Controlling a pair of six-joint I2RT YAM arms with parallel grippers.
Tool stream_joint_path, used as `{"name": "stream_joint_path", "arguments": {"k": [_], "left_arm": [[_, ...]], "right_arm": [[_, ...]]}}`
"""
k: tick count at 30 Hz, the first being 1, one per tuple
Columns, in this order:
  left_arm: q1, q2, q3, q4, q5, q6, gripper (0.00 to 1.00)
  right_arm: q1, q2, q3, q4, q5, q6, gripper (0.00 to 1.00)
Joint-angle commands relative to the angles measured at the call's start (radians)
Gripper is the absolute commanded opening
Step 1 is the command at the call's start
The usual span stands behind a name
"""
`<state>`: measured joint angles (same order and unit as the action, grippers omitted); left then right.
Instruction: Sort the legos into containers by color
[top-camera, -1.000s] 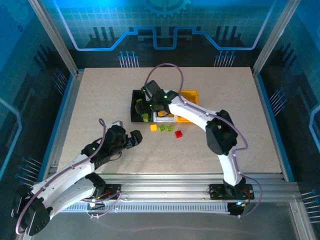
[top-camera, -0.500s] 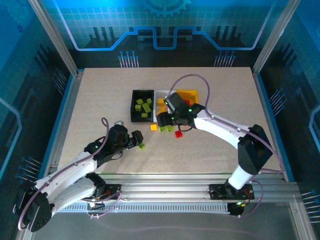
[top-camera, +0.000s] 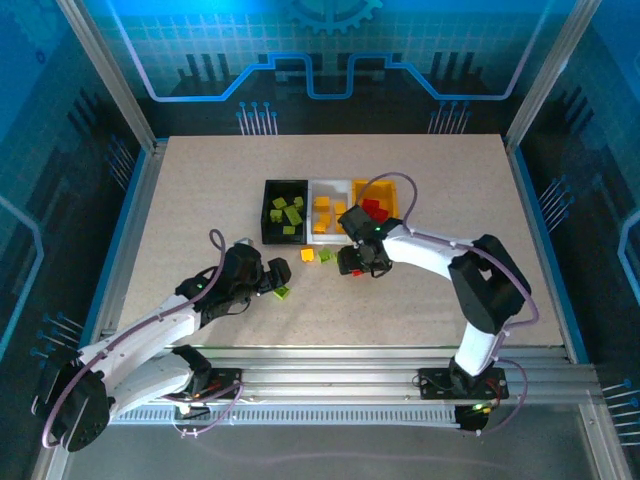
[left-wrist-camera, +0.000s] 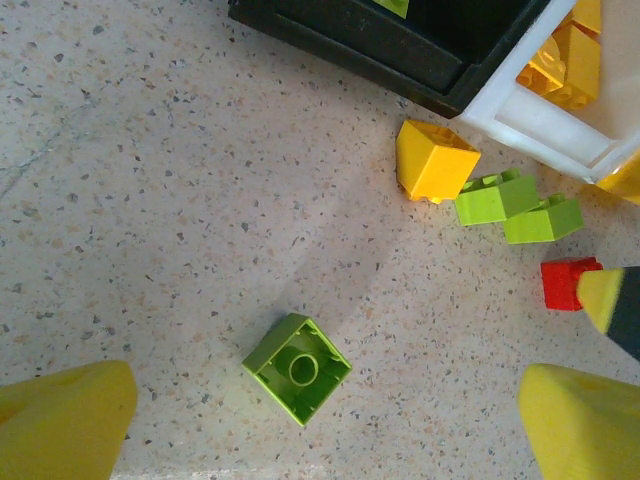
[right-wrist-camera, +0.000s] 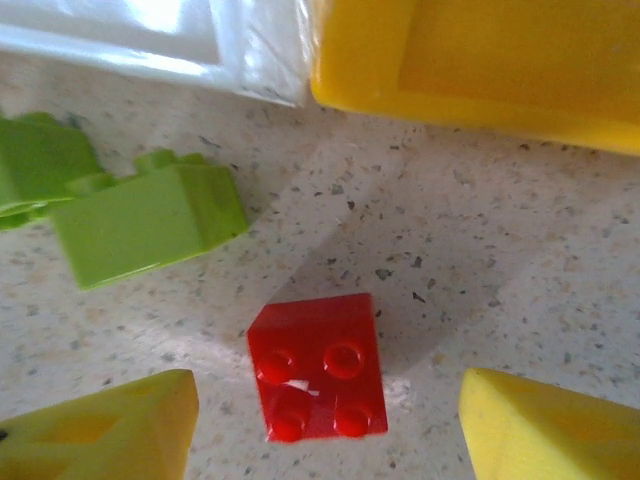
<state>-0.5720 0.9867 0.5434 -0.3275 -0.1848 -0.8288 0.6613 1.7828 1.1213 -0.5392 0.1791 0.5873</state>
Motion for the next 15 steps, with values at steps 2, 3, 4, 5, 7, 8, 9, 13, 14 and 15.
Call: {"name": "stream_joint_path", "arguments": {"k": [2, 3, 4, 5, 7, 8, 9, 13, 14, 15], "left_arm": [[0.007, -0.003, 0.020, -0.005, 0.015, 0.023, 0.99], [0.006, -0.003, 0.020, -0.007, 0.015, 0.023, 0.99], [0.008, -0.005, 0.019, -0.007, 0.015, 0.023, 0.99], [0.007, -0.005, 0.019, -0.007, 0.015, 0.023, 0.99], [0.008, -0.005, 0.021, -0.007, 0.015, 0.025, 0.99], [0.008, -0.005, 0.021, -0.007, 0.013, 0.025, 0.99], [0.007, -0.004, 0.021, -0.008, 0.012, 0.026, 0.99], [0.008, -0.005, 0.021, -0.007, 0.012, 0.024, 0.99], [0.008, -0.005, 0.023, -0.007, 0.011, 0.023, 0.99], [0.008, -0.005, 0.023, -0.008, 0.011, 0.023, 0.99]], "right_arm": [[-0.008, 0.066, 0.033, 0.010, 0.024, 0.005, 0.65], [-0.008, 0.075, 0.036, 0.010, 0.029, 0.004, 0.63], [-0.008, 0.081, 0.039, 0.009, 0.033, 0.001, 0.61], [-0.008, 0.087, 0.043, 0.007, 0.037, -0.001, 0.57], [-0.008, 0.091, 0.047, 0.000, 0.046, -0.007, 0.49], [-0.006, 0.089, 0.048, -0.004, 0.055, -0.010, 0.45], [-0.005, 0.085, 0.048, -0.005, 0.059, -0.013, 0.42], [-0.005, 0.041, 0.033, 0.000, 0.060, -0.022, 0.30], [-0.005, 0.019, 0.030, -0.004, 0.061, -0.024, 0.28], [-0.005, -0.001, 0.031, -0.007, 0.064, -0.027, 0.28]]}}
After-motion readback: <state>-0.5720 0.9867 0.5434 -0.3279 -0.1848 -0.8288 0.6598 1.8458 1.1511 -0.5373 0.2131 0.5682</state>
